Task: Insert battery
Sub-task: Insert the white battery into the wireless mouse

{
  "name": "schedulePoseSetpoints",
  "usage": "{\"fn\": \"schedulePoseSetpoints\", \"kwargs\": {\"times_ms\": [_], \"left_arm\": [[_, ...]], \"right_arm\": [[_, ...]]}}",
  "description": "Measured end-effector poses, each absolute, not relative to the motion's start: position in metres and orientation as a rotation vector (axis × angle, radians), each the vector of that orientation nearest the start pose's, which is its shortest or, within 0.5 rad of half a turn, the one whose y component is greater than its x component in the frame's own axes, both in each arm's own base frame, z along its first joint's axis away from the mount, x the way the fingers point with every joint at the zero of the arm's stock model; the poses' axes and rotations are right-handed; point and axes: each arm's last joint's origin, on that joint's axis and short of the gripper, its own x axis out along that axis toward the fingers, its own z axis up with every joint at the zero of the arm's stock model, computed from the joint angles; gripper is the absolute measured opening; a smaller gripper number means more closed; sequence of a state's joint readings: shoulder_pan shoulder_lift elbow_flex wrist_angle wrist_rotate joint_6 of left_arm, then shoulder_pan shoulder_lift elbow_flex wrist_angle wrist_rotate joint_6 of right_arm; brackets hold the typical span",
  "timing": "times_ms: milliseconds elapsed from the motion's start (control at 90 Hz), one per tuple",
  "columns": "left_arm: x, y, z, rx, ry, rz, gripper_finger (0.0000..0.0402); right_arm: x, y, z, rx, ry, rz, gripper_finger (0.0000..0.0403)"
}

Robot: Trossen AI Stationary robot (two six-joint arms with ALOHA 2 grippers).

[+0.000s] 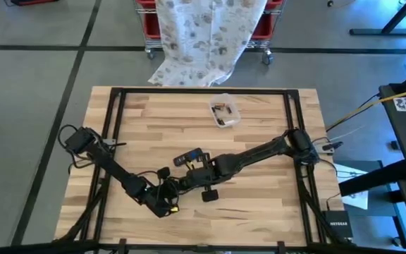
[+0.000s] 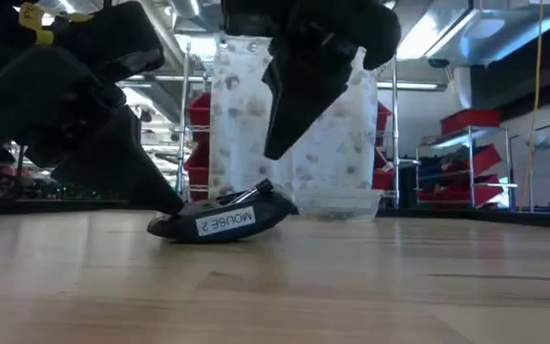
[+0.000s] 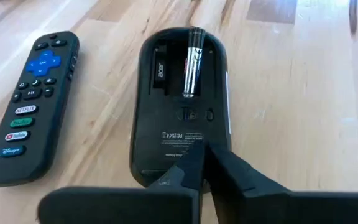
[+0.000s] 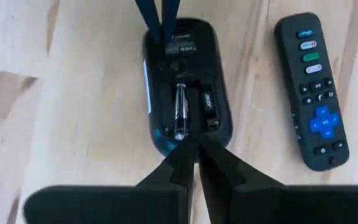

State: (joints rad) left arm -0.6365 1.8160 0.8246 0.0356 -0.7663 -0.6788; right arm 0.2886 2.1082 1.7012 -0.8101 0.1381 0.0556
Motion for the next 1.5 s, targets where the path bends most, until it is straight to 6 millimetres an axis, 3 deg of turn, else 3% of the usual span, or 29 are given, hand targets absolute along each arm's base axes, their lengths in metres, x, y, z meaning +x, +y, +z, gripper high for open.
{"fn": "schedulePoseSetpoints", "kwargs": {"times_ms": [533, 700, 1033, 1500], "left_arm": [[0.269, -0.174, 0.115, -0.041, 0.635, 0.346, 0.0001], [0.269, -0.174, 0.115, -0.041, 0.635, 0.346, 0.0001], [0.269, -0.175, 0.115, -0.048, 0.645, 0.335, 0.0001], [0.269, -0.175, 0.115, -0.047, 0.647, 0.331, 0.0001]], "right_arm": [[0.431, 0.125, 0.170, -0.192, 1.211, 0.145, 0.0007], [0.431, 0.125, 0.170, -0.200, 1.208, 0.148, 0.0007], [0.426, 0.122, 0.191, -0.213, 1.167, 0.106, 0.0007], [0.426, 0.121, 0.189, -0.228, 1.178, 0.070, 0.0007]]}}
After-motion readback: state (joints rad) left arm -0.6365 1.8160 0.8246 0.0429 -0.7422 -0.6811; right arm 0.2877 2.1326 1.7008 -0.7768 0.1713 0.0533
